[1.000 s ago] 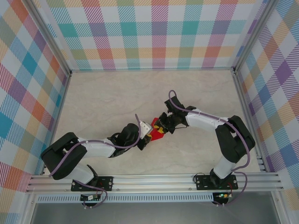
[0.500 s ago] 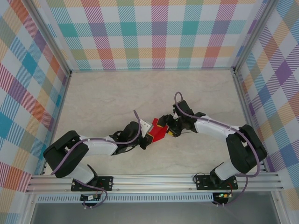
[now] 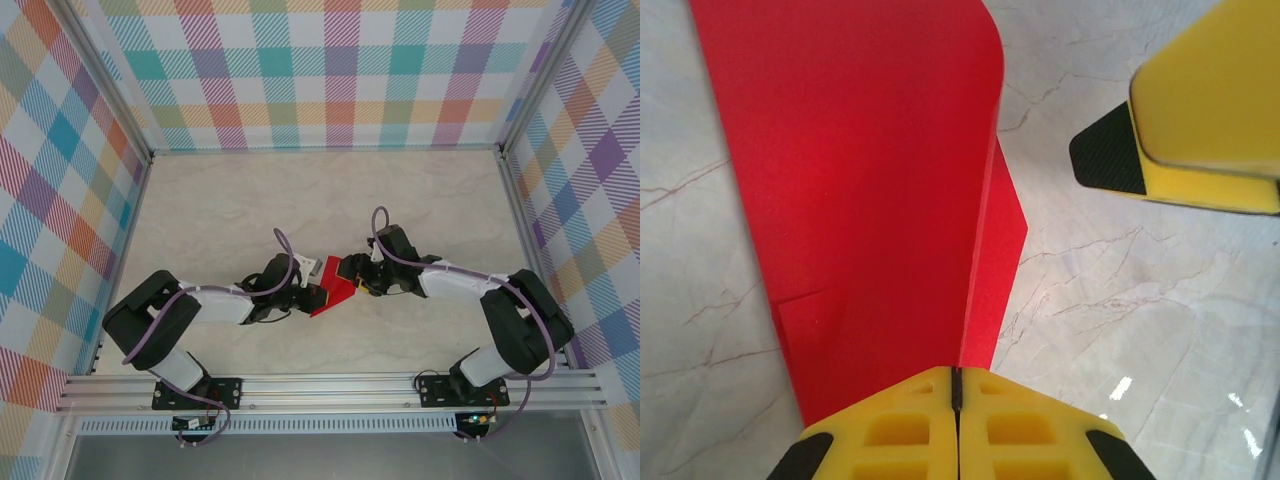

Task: Fold a paper plane with a square sheet of paper (pick it up from the middle)
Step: Fourth fold the wing at the center of the table.

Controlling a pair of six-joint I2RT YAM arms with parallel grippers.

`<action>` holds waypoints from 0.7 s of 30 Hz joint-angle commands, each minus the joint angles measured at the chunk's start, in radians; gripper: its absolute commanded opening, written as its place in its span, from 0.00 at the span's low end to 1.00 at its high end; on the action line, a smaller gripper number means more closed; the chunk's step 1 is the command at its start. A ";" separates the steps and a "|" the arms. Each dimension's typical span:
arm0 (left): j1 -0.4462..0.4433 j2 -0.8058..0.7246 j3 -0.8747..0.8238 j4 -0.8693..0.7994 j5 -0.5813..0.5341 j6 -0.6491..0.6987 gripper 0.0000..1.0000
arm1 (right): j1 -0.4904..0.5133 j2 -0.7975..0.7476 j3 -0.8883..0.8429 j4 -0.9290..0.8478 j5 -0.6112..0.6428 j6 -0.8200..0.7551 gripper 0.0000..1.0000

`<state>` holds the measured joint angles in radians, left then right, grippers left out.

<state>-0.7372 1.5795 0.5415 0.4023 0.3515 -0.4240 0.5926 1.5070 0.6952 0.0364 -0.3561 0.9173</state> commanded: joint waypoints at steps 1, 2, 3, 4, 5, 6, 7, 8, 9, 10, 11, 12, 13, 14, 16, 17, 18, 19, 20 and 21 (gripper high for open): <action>0.029 0.029 0.005 0.061 0.059 -0.090 0.05 | 0.002 0.042 0.011 0.063 -0.044 -0.043 0.63; 0.034 0.036 0.002 0.074 0.063 -0.107 0.05 | 0.003 0.053 0.013 0.065 -0.050 -0.046 0.61; 0.040 0.044 -0.003 0.092 0.073 -0.126 0.04 | 0.003 0.064 0.019 0.067 -0.055 -0.047 0.60; 0.045 0.048 -0.011 0.115 0.076 -0.142 0.04 | 0.003 0.072 0.021 0.069 -0.059 -0.046 0.58; 0.048 0.049 -0.017 0.128 0.072 -0.153 0.04 | 0.003 0.077 0.021 0.078 -0.062 -0.045 0.57; 0.050 0.047 -0.025 0.141 0.069 -0.164 0.04 | 0.004 0.084 0.021 0.084 -0.066 -0.043 0.57; 0.052 0.044 -0.032 0.152 0.065 -0.171 0.04 | 0.004 0.091 0.022 0.085 -0.067 -0.041 0.56; 0.053 0.041 -0.040 0.160 0.057 -0.179 0.03 | 0.004 0.098 0.023 0.087 -0.070 -0.041 0.56; 0.053 0.037 -0.049 0.171 0.050 -0.186 0.03 | 0.006 0.105 0.024 0.091 -0.070 -0.040 0.56; 0.053 0.037 -0.054 0.179 0.046 -0.192 0.03 | 0.007 0.111 0.026 0.092 -0.070 -0.038 0.55; 0.053 0.036 -0.060 0.191 0.043 -0.201 0.04 | 0.007 0.119 0.032 0.092 -0.073 -0.038 0.55; 0.054 0.037 -0.064 0.196 0.041 -0.208 0.03 | 0.007 0.126 0.036 0.092 -0.075 -0.037 0.54; 0.054 0.038 -0.069 0.204 0.037 -0.215 0.04 | 0.007 0.131 0.039 0.091 -0.076 -0.035 0.54; 0.054 0.038 -0.076 0.217 0.030 -0.225 0.03 | 0.009 0.136 0.043 0.094 -0.075 -0.034 0.53; 0.055 0.035 -0.090 0.235 0.020 -0.239 0.03 | 0.009 0.143 0.050 0.093 -0.075 -0.031 0.51; 0.055 0.033 -0.092 0.239 0.019 -0.246 0.03 | 0.010 0.146 0.054 0.094 -0.073 -0.031 0.51; 0.056 0.033 -0.095 0.243 0.019 -0.251 0.03 | 0.010 0.151 0.059 0.092 -0.075 -0.029 0.50; 0.056 0.032 -0.096 0.245 0.018 -0.258 0.03 | 0.011 0.156 0.063 0.089 -0.075 -0.028 0.49; 0.056 0.033 -0.097 0.252 0.018 -0.266 0.03 | 0.012 0.160 0.067 0.087 -0.076 -0.028 0.49; 0.056 0.033 -0.097 0.256 0.018 -0.274 0.03 | 0.012 0.165 0.069 0.087 -0.074 -0.026 0.48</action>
<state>-0.6975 1.6169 0.4583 0.6075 0.3813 -0.6621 0.5968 1.6531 0.7315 0.0963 -0.4103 0.8978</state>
